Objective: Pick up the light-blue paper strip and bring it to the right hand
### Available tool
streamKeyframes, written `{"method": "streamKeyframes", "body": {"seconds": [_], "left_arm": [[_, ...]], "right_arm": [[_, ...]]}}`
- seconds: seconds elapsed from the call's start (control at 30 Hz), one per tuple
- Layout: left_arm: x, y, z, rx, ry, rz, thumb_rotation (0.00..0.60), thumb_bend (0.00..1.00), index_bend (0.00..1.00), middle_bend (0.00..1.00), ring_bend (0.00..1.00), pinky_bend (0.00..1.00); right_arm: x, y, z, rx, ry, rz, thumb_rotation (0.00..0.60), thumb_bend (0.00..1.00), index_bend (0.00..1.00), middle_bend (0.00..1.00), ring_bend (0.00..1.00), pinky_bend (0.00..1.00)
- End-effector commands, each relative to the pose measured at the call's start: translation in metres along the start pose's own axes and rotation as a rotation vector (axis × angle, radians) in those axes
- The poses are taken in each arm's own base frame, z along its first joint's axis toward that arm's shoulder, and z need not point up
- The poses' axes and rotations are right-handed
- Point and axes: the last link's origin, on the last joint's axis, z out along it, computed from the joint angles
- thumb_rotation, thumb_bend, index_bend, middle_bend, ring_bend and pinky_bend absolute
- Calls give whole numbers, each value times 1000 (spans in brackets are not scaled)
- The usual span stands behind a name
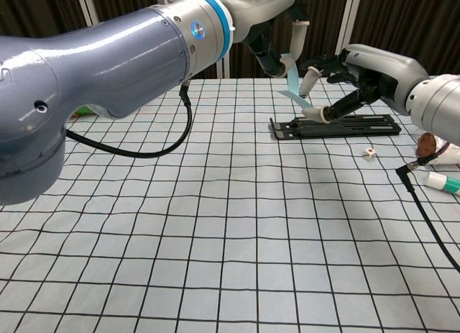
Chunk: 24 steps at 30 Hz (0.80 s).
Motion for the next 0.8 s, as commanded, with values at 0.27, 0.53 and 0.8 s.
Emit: {"method": "streamKeyframes", "body": {"seconds": [0.27, 0.53, 0.8], "left_arm": [[-2, 2, 2, 9, -2, -9, 600, 611, 888, 0, 0, 0], [-6, 6, 2, 10, -9, -6, 600, 612, 888, 0, 0, 0], [-2, 8, 2, 4, -1, 0, 600, 611, 888, 0, 0, 0]], "right_arm": [[-3, 1, 0, -3, -7, 0, 600, 269, 573, 72, 0, 0], [-6, 3, 0, -8, -16, -3, 600, 363, 639, 84, 0, 0], [-6, 3, -1, -3, -17, -23, 600, 415, 710, 111, 0, 0]]}}
